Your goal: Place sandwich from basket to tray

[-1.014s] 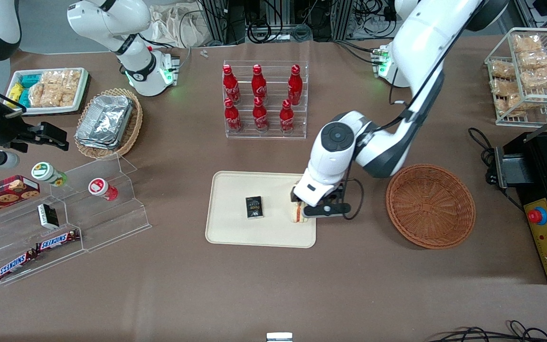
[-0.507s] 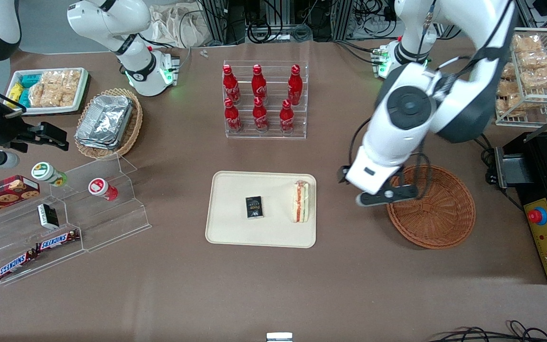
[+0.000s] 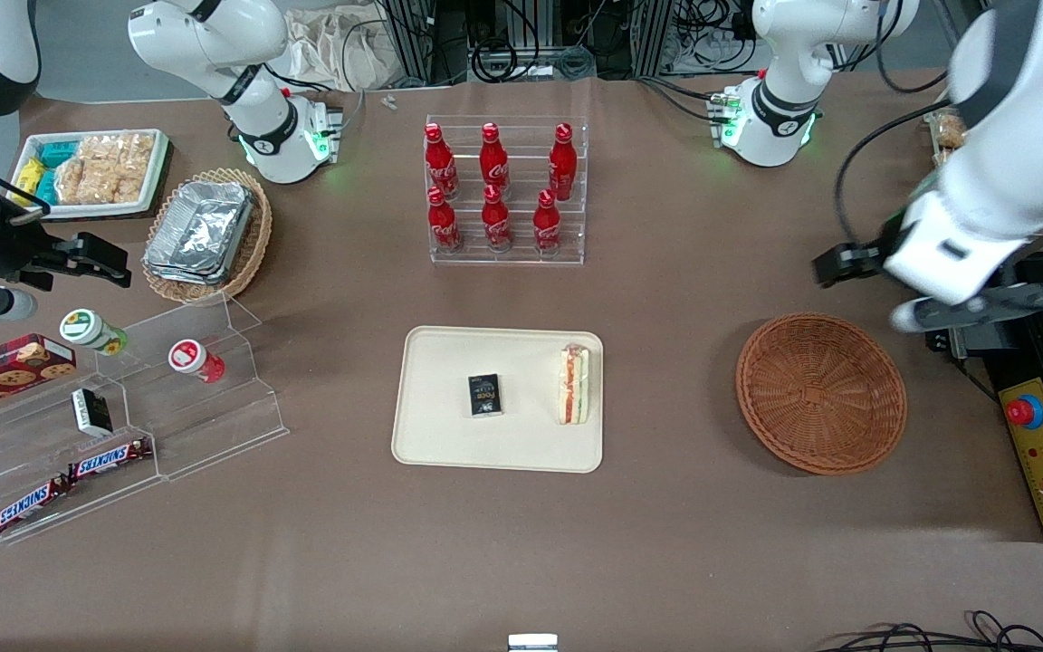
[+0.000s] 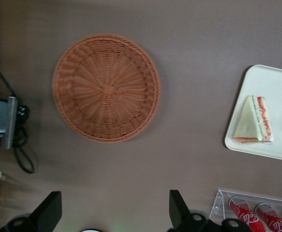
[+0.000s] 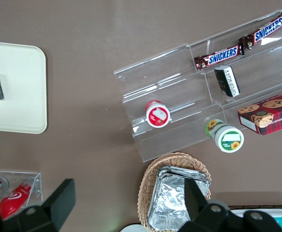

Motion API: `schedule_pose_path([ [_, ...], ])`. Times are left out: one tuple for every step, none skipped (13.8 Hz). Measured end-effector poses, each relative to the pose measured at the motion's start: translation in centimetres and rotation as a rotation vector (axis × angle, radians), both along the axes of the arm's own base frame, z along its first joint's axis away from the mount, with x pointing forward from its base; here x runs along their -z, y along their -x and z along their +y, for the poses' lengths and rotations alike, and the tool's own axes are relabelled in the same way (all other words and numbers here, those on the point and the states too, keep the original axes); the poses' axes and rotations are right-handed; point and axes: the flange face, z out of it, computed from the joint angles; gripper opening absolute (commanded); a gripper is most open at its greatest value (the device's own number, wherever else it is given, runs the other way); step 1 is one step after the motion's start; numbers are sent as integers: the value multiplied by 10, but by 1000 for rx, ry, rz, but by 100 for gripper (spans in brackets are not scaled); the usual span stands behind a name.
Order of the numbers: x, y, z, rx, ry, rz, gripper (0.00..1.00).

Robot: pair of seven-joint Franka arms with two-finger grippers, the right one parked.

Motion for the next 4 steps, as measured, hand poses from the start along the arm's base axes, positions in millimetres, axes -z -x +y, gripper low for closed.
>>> schedule_pose_path([
  [-7,8,15,-4,1,-5,100],
  [-11,18,22,-3,0,-6,100],
  [-12,27,23,-1,-3,-5,100],
  [-13,33,22,5,-6,-1,100],
])
